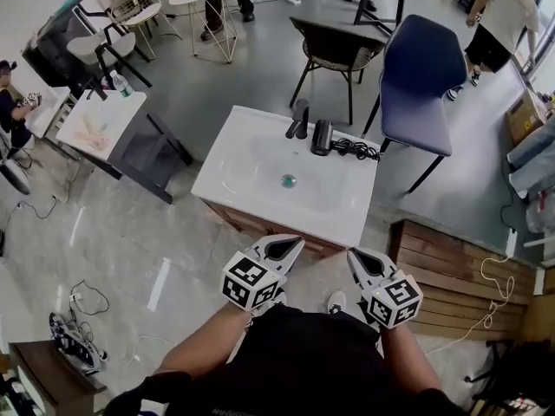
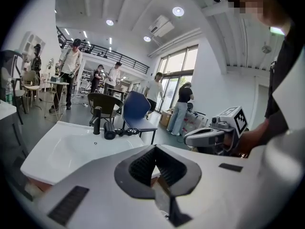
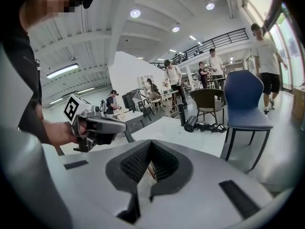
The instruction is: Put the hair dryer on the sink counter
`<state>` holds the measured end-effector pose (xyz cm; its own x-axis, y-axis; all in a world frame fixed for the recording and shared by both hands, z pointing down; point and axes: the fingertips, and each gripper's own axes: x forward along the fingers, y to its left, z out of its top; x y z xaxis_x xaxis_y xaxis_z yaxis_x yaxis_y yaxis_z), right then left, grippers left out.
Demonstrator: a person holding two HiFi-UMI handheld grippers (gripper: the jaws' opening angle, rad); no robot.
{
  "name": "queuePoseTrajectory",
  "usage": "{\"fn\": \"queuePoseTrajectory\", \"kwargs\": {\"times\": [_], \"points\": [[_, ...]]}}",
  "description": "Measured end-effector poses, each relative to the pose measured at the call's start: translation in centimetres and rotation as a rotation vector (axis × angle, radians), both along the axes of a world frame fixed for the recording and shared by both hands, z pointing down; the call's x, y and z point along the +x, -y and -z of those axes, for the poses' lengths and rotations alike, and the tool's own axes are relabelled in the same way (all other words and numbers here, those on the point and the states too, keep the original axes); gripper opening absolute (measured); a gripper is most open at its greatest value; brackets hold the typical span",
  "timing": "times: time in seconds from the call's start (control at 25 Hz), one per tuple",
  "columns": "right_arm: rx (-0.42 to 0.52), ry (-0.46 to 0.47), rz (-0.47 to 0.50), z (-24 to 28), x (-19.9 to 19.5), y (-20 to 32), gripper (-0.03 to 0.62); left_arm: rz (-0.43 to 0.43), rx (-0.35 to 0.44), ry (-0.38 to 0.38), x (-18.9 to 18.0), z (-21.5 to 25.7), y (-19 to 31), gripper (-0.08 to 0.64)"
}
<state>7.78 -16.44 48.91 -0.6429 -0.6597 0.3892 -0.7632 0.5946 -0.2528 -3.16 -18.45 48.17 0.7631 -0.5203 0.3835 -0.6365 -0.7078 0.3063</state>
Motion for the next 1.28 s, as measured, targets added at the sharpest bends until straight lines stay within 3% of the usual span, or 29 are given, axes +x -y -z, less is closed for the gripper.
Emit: {"fn": "queuePoseTrajectory", "kwargs": {"times": [0.56,1.28], "points": [[0.011,0.027,0.042,-0.2,3.1,1.0,0.003,-0.005,0.008,0.057,3.8,0.0,-0.7,0.000],[0.021,0.017,0.056,-0.1,3.2,0.6,0.003,0.017,0.016,0.055,3.8,0.3,-1.1,0.000]]}}
